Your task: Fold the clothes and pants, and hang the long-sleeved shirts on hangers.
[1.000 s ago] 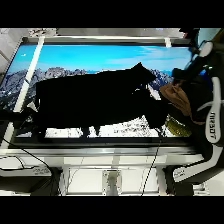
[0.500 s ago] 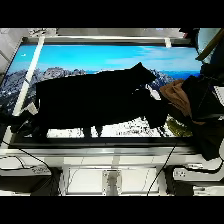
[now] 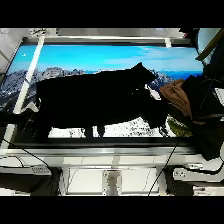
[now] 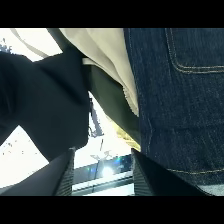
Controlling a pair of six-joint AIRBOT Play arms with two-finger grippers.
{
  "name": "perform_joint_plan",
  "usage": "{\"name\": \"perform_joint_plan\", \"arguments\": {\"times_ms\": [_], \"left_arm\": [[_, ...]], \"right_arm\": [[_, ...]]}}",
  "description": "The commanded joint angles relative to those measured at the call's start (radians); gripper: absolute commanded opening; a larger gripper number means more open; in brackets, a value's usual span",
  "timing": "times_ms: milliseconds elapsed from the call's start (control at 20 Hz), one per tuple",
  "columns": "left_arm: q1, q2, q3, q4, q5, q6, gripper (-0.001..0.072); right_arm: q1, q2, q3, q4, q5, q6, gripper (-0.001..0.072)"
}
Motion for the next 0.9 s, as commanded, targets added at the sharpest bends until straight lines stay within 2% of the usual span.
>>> {"name": "perform_joint_plan", "arguments": {"times_ms": [0, 50, 150, 200, 350, 600, 700, 850], "left_arm": [[-0.016, -0.011, 0.002, -0.029, 0.008, 0.012, 0.0136], [-0.011, -0.005, 0.002, -0.029, 0.01, 0.013, 0.0016], [0.001, 0.014, 0.002, -0.029, 0.012, 0.012, 0.0018], [0.01, 0.029, 0.003, -0.029, 0.012, 0.012, 0.0018], [0.056, 0.096, 0.004, -0.029, 0.018, 0.012, 0.0018], [0.181, 0.235, 0.004, -0.028, 0.02, 0.012, 0.0018], [0.226, 0.282, 0.004, -0.029, 0.02, 0.011, 0.0017], [0.274, 0.327, 0.004, -0.029, 0.029, 0.006, 0.0017]], "right_arm": [[-0.001, 0.001, 0.0, 0.003, 0.031, -0.003, 0.0383], [-0.001, 0.001, 0.0, 0.003, 0.032, -0.019, 0.0373], [-0.001, 0.001, -0.001, 0.004, 0.032, -0.064, 0.036], [-0.001, 0.001, -0.009, 0.017, 0.047, -0.099, 0.0311], [-0.001, 0.018, -0.154, 0.094, 0.029, -0.176, 0.0302], [0.003, 0.038, -0.647, 0.295, -0.253, -0.217, 0.0328], [0.006, 0.038, -0.811, 0.325, -0.352, -0.245, 0.0345], [0.006, 0.037, -0.939, 0.33, -0.427, -0.262, 0.0345]]}}
